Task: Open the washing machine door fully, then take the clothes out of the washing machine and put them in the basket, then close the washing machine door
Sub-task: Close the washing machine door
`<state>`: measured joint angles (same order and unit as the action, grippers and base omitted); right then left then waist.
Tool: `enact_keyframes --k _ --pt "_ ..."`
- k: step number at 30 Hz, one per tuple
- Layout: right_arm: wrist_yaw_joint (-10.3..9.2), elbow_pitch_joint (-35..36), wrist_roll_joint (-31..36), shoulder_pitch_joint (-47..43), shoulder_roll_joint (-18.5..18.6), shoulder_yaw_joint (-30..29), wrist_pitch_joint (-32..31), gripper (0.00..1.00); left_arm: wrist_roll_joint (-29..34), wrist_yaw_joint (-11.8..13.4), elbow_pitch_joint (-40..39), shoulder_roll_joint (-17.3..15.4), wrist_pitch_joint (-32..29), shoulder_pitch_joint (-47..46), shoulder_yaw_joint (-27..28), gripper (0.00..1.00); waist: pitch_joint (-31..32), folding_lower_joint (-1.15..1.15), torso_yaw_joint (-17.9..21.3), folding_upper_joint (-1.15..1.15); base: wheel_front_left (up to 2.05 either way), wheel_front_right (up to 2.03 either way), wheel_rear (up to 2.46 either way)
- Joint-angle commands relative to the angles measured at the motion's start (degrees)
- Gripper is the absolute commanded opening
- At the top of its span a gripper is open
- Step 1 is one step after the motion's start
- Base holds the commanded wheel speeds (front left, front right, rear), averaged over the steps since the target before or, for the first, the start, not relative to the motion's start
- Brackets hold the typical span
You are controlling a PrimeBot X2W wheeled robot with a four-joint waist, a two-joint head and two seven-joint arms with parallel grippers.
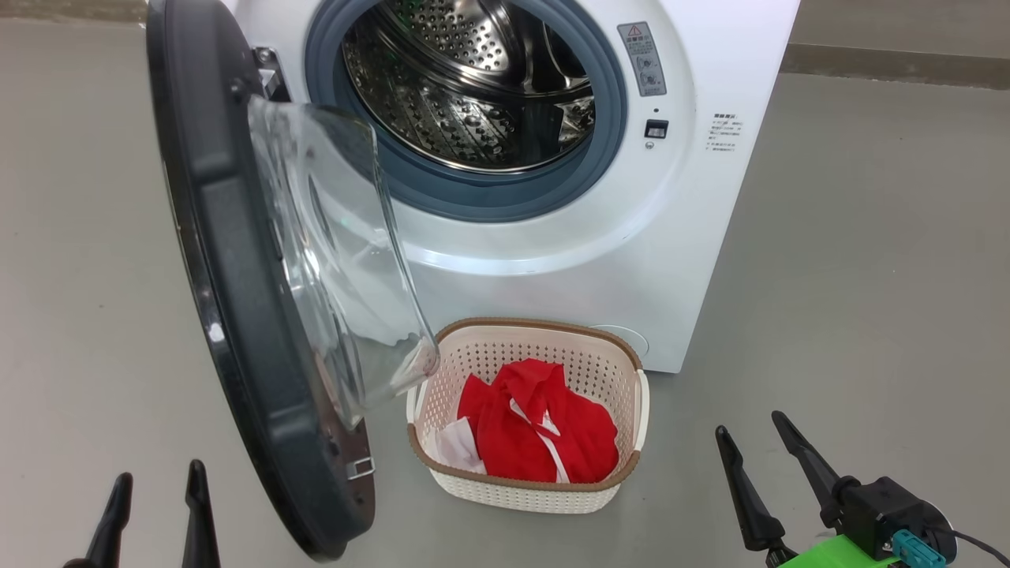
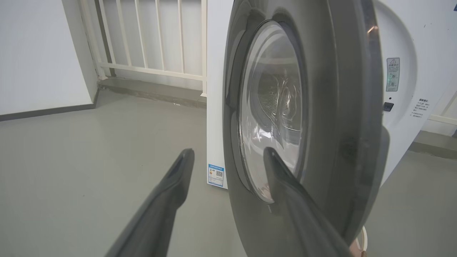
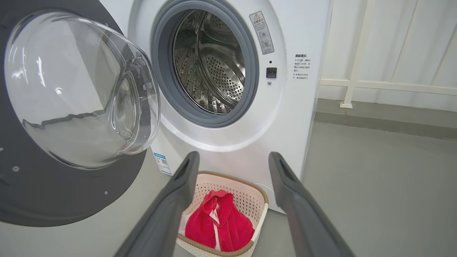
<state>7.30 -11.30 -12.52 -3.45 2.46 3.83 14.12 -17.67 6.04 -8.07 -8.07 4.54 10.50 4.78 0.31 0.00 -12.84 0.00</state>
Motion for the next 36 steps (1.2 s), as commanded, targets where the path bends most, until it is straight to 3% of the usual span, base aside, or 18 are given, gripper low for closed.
enact_keyframes --k 1,8,9,11,17,20,23,28,32,36 --pt "0.19 1.5 0.4 1.2 0.4 1.1 0.1 1.00 0.6 0.3 -1.8 -0.9 0.0 -1.3 1.7 1.00 0.0 0.00 0.0 0.00 0.00 0.00 0.00" --pt "0.19 1.5 0.3 1.4 0.4 1.3 0.2 1.00 0.8 0.6 -2.1 -1.2 -0.2 -1.2 1.4 1.00 0.0 0.00 0.0 0.00 0.00 0.00 0.00" --pt "0.19 1.5 0.3 1.4 0.4 1.3 0.2 1.00 0.9 0.6 -2.1 -1.3 -0.2 -1.2 1.4 0.80 0.0 0.00 0.0 0.00 0.00 0.00 0.00" --pt "0.19 1.5 0.3 1.5 0.4 1.4 0.2 1.00 0.8 0.7 -2.2 -1.3 -0.1 -1.2 1.3 0.00 0.0 0.00 0.0 0.00 0.00 0.00 0.00" --pt "0.19 1.5 0.2 1.6 0.4 1.1 0.3 1.00 -3.4 -0.4 -4.0 0.1 0.9 -1.8 2.1 0.00 -0.2 0.00 -0.1 0.00 0.00 0.00 0.00" --pt "0.19 1.7 0.2 1.6 0.4 1.0 0.3 1.00 -11.0 -2.4 -6.0 2.1 2.0 -3.1 4.1 0.00 -0.3 0.00 -0.3 0.00 0.00 0.00 0.00" --pt "0.19 1.8 0.2 1.7 0.4 0.9 0.3 1.00 -21.1 -4.6 -7.4 3.3 2.3 -4.7 7.2 0.00 -0.5 0.00 -0.4 0.00 0.00 0.00 0.00" --pt "0.19 2.0 0.2 2.0 0.4 0.9 0.3 1.00 -43.6 -7.7 -8.8 4.6 0.4 -8.9 13.4 0.00 -0.8 0.00 -0.4 0.00 0.00 0.00 0.00" --pt "0.19 2.1 0.1 2.2 0.4 0.8 0.3 1.00 -58.7 -8.1 -7.2 4.6 -3.1 -12.0 18.5 0.00 -1.1 0.00 -0.3 0.00 0.00 0.00 0.00" --pt "0.19 2.2 -0.1 2.5 0.4 0.9 0.3 1.00 -67.6 -7.4 -3.4 3.1 -7.4 -14.2 21.5 0.00 -1.6 0.00 -0.1 0.00 0.00 0.00 0.00"
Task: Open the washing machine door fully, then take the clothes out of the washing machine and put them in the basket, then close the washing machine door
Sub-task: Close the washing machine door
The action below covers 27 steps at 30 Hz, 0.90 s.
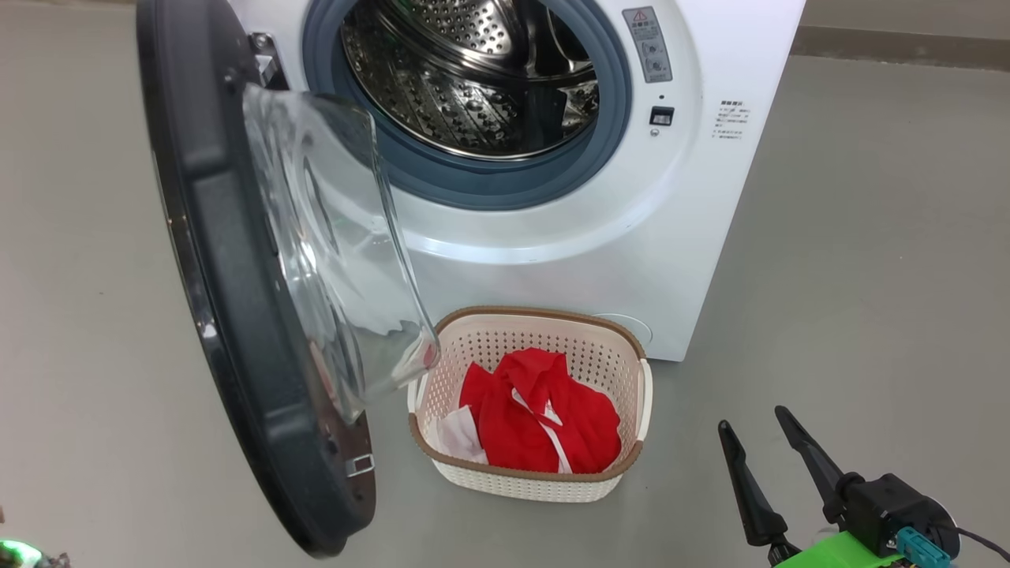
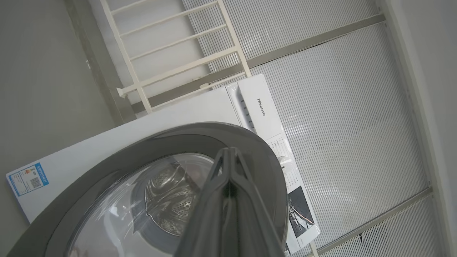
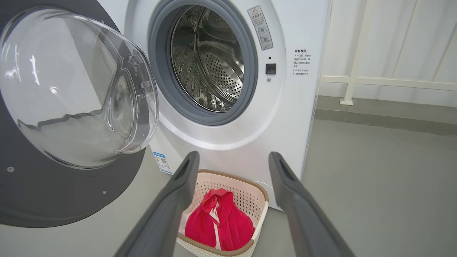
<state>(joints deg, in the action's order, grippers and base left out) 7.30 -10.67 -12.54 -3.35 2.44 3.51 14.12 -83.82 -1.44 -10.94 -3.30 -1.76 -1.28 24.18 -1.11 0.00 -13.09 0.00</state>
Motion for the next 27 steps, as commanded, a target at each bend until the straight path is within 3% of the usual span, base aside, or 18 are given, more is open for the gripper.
enact_keyframes --k 1,6,13,27 --pt "0.19 1.6 -0.1 2.5 0.4 1.2 0.3 1.00 -2.6 0.2 0.5 -2.3 -2.2 -2.8 2.3 0.00 -0.3 0.00 0.2 0.00 0.00 0.00 0.00" --pt "0.19 1.5 -0.2 2.9 0.4 1.3 0.4 1.00 -6.3 -0.1 5.0 -3.5 -7.3 -3.4 0.8 0.00 -0.7 0.00 0.6 0.00 0.00 0.00 0.00" --pt "0.19 1.4 -0.1 3.2 0.4 1.4 0.4 1.00 -7.0 -1.6 7.5 -3.3 -12.0 -2.5 -3.6 0.00 -1.1 0.00 0.9 0.00 0.00 0.00 0.00" --pt "0.19 1.5 0.0 3.3 0.4 1.9 0.2 1.00 -9.4 -4.0 5.8 -2.8 -20.2 1.4 -9.4 0.00 -1.2 0.00 1.6 0.00 0.00 0.00 0.00"
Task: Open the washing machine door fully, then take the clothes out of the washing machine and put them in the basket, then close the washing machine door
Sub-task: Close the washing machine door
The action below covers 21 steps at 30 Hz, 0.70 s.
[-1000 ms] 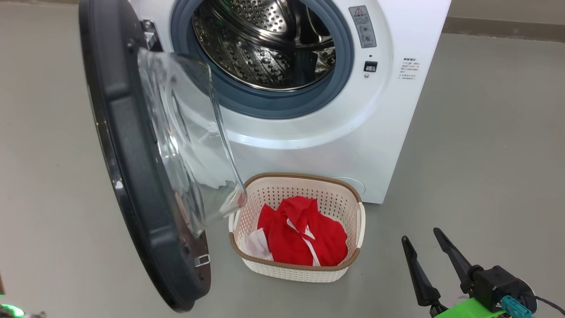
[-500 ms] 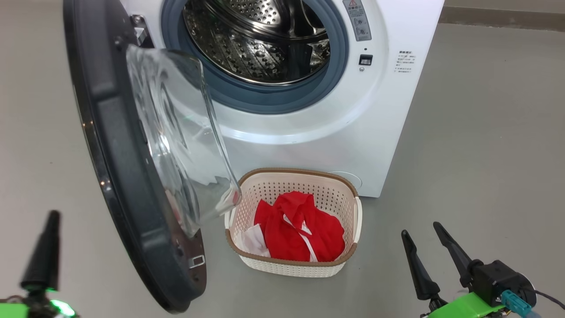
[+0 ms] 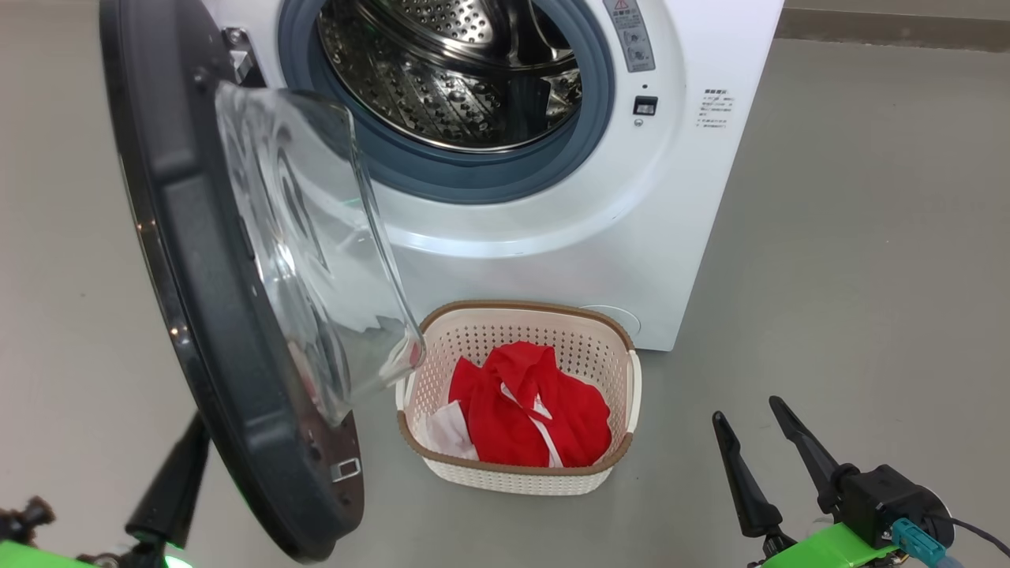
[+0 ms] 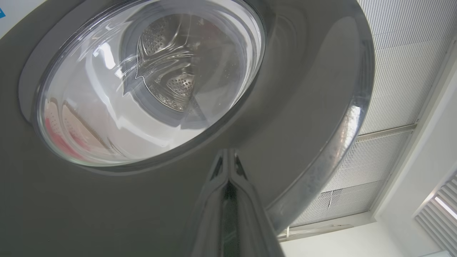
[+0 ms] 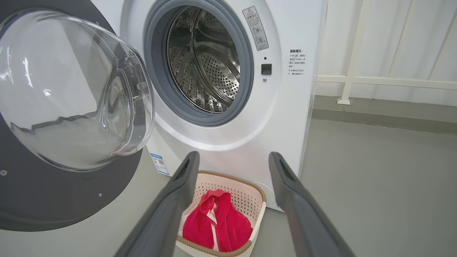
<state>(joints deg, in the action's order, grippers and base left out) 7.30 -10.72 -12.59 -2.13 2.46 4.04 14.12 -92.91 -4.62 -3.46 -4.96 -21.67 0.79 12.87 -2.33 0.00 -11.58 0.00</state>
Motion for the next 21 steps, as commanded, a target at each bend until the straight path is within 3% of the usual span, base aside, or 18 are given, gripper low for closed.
enact_keyframes --k 1,21 --pt "0.19 1.5 0.0 2.1 0.4 1.4 0.2 1.00 -0.3 -0.8 -1.8 -1.2 -0.6 -0.4 1.6 0.00 0.1 0.00 0.1 0.00 0.00 0.00 0.00" --pt "0.19 1.9 0.2 3.0 0.4 1.8 0.3 1.00 -1.6 -1.5 -4.0 -0.2 -6.1 1.4 -4.3 0.00 -0.7 0.00 4.7 0.00 0.00 0.00 0.00"
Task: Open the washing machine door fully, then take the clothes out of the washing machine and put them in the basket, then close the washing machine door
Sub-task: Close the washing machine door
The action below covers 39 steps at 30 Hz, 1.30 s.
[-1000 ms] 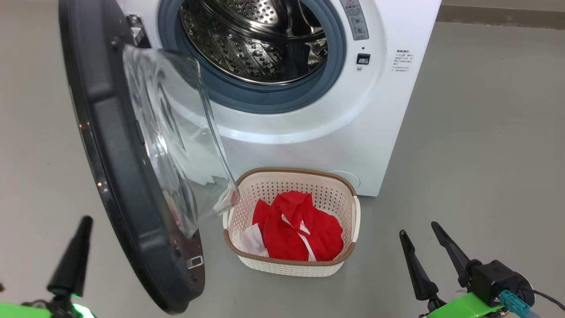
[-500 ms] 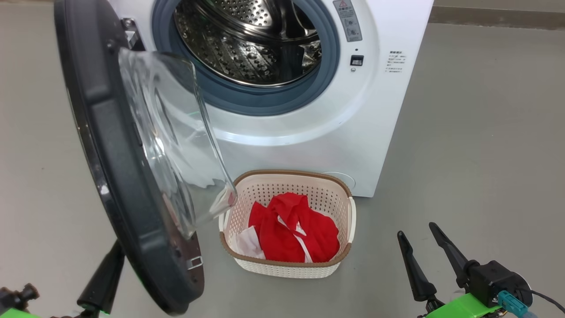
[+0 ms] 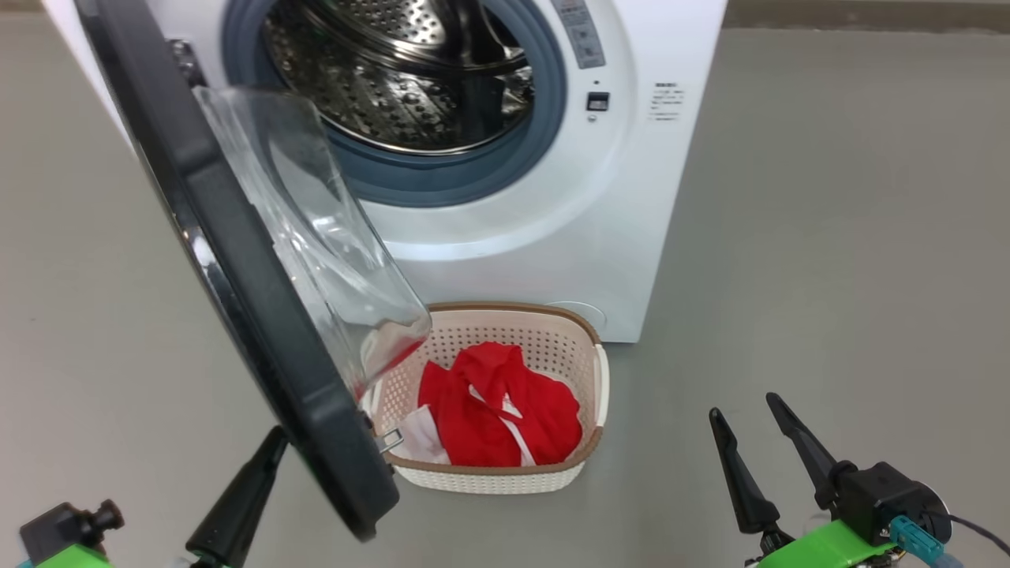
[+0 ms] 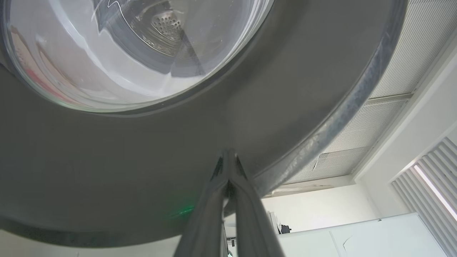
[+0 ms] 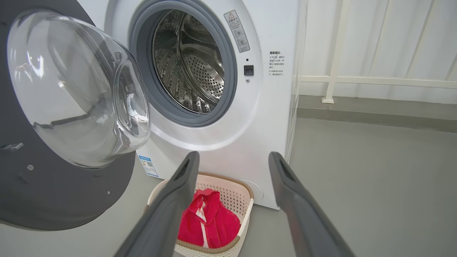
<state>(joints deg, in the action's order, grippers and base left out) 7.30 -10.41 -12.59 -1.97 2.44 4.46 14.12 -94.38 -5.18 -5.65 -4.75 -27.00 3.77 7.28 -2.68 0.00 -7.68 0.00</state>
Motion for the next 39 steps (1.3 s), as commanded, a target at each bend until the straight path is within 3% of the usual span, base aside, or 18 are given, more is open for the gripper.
enact_keyframes --k 1,22,39 --pt "0.19 1.6 0.2 3.0 0.4 1.4 0.3 1.00 -0.1 -1.0 -1.8 -0.4 -0.8 -1.7 1.1 0.00 -0.6 0.00 1.2 0.00 0.00 0.00 0.00" --pt "0.19 2.0 -1.1 6.9 0.4 1.5 0.7 1.00 0.2 -1.6 3.1 -1.3 -2.2 -12.8 -0.5 0.00 -7.7 0.00 12.8 0.00 0.00 0.00 0.00" --pt "0.19 2.6 -2.5 11.0 0.4 1.0 0.9 1.00 0.8 -1.5 9.9 -3.3 -4.7 -29.3 -2.6 0.00 -15.5 0.00 18.5 0.00 0.00 0.00 0.00"
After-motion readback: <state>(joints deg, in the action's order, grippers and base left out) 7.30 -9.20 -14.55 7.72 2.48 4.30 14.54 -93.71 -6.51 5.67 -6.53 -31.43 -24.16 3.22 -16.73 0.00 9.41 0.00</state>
